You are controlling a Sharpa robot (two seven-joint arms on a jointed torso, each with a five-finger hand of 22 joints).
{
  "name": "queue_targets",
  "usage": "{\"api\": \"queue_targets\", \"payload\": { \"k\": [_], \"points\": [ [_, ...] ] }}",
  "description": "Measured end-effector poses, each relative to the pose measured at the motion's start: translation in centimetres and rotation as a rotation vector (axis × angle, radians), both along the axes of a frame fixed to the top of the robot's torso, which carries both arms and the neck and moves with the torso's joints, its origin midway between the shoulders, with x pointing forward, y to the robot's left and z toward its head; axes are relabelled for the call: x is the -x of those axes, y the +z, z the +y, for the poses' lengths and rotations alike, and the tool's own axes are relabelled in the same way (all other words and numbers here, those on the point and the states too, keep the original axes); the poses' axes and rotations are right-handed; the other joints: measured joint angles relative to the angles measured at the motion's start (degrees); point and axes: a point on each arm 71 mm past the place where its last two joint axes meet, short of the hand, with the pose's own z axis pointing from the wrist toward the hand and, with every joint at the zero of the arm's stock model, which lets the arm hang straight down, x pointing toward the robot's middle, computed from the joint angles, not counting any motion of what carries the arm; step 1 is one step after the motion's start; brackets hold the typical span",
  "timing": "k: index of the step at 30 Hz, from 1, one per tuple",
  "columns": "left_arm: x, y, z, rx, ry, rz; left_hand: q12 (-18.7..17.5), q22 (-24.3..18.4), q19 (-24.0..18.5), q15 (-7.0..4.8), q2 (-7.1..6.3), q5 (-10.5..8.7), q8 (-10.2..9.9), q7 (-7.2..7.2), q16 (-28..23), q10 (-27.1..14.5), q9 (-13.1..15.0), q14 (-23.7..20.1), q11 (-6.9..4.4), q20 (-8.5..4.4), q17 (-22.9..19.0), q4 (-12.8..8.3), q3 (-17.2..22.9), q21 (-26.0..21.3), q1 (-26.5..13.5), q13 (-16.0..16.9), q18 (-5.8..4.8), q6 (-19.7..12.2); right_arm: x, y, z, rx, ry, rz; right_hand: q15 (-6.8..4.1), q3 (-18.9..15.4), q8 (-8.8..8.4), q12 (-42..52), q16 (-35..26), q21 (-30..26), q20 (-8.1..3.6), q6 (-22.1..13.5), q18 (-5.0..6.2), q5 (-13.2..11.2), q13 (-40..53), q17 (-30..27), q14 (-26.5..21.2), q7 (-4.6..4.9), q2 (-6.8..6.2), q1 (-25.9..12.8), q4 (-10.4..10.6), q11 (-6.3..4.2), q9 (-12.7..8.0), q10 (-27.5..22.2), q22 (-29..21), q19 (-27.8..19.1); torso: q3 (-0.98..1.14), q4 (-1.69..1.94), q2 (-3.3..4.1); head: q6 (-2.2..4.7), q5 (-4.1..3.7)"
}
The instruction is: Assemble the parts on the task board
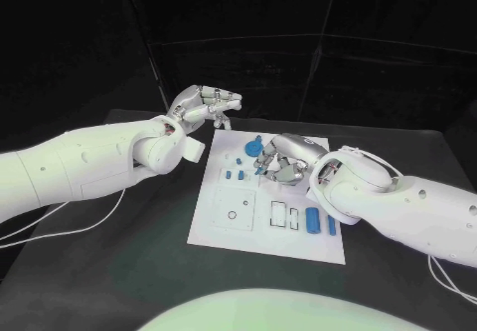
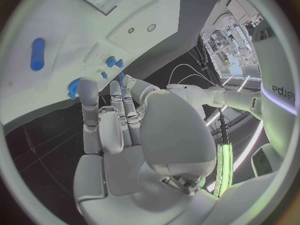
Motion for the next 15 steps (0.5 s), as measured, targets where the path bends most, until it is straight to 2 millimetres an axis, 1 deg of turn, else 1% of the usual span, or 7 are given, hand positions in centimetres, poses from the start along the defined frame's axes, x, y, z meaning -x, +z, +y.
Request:
{"api": "queue_targets", "payload": {
  "k": [2, 7, 8, 10, 15],
  "points": [
    [0.0, 0.0, -0.1, 0.001, -0.003, 0.000, 0.00, 0.00, 0.00, 0.00, 0.00, 0.00, 0.00, 0.00, 0.00, 0.00, 0.00, 0.00, 0.00, 0.00, 0.00, 0.00, 0.00, 0.00, 0.00, 0.00, 0.00, 0.00, 0.2, -0.7, 0.7, 0.009, 0.016, 0.009, 0.00, 0.00, 0.00, 0.00, 0.00, 0.00, 0.00, 0.00, 0.00, 0.00, 0.00, 0.00, 0.00, 0.00, 0.00, 0.00, 0.00, 0.00, 0.00, 0.00, 0.00, 0.00, -0.01, 0.00, 0.00, -0.29, 0.41],
    [0.0, 0.0, -0.4, 0.003, -0.008, 0.000, 0.00, 0.01, 0.00, 0.00, 0.00, 0.00, 0.00, 0.00, 0.00, 0.00, 0.00, 0.00, 0.00, 0.00, 0.00, 0.00, 0.00, 0.00, 0.00, -0.01, 0.00, 0.00, 0.7, -2.1, 1.7, 0.034, 0.046, 0.023, 0.00, 0.14, 0.00, 0.00, 0.00, 0.00, 0.00, 0.00, 0.00, 0.00, 0.00, 0.00, 0.00, 0.00, 0.00, 0.00, -0.15, 0.00, 0.00, 0.00, -0.04, 0.00, -0.01, 0.00, 0.01, -0.99, 1.99],
    [0.0, 0.0, -0.4, 0.003, -0.008, 0.000, 0.00, -0.02, 0.00, 0.00, 0.15, 0.00, 0.00, 0.00, 0.00, 0.00, 0.00, 0.00, 0.00, 0.00, 0.00, -0.03, -0.03, 0.00, -0.15, 0.03, 0.00, 0.00, 0.8, -2.3, 1.9, 0.039, 0.051, 0.025, 0.00, 0.14, 0.00, 0.00, 0.00, 0.00, 0.00, 0.00, 0.00, 0.00, 0.00, 0.00, 0.00, 0.00, 0.00, 0.00, -0.15, 0.00, 0.00, 0.00, -0.09, 0.00, -0.01, -0.02, 0.01, -1.08, 2.18],
    [0.0, 0.0, -0.5, 0.003, -0.009, 0.000, 0.00, -0.05, 0.00, 0.00, 0.21, 0.00, 0.00, 0.00, 0.00, 0.00, 0.00, 0.00, 0.00, 0.00, 0.00, -0.16, -0.16, 0.00, -0.21, 0.05, 0.00, 0.00, 0.9, -2.8, 2.3, 0.051, 0.065, 0.027, 0.00, 0.14, -0.21, 0.00, 0.00, 0.00, 0.00, 0.00, 0.00, 0.00, 0.00, 0.00, 0.00, 0.00, 0.00, 0.00, -0.15, 0.00, 0.00, 0.00, -0.11, 0.00, 0.00, -0.07, -0.01, -1.29, 2.46],
    [0.0, 0.0, -0.6, 0.005, -0.012, 0.001, 0.00, -0.04, 0.00, 0.00, 0.21, 0.00, 0.00, 0.00, 0.00, 0.00, 0.00, 0.00, 0.00, 0.00, 0.01, -0.16, -0.16, 0.00, -0.21, 0.04, 0.00, 0.00, 1.1, -3.5, 2.8, 0.084, 0.089, 0.025, 0.00, 0.14, -0.22, 0.00, 0.00, 0.00, 0.00, 0.00, 0.00, 0.00, 0.01, -0.09, 0.00, 0.00, 0.00, 0.00, -0.15, 0.00, 0.00, 0.00, -0.22, 0.00, 0.03, -0.08, -0.04, -1.57, 2.61]
  ]
}}
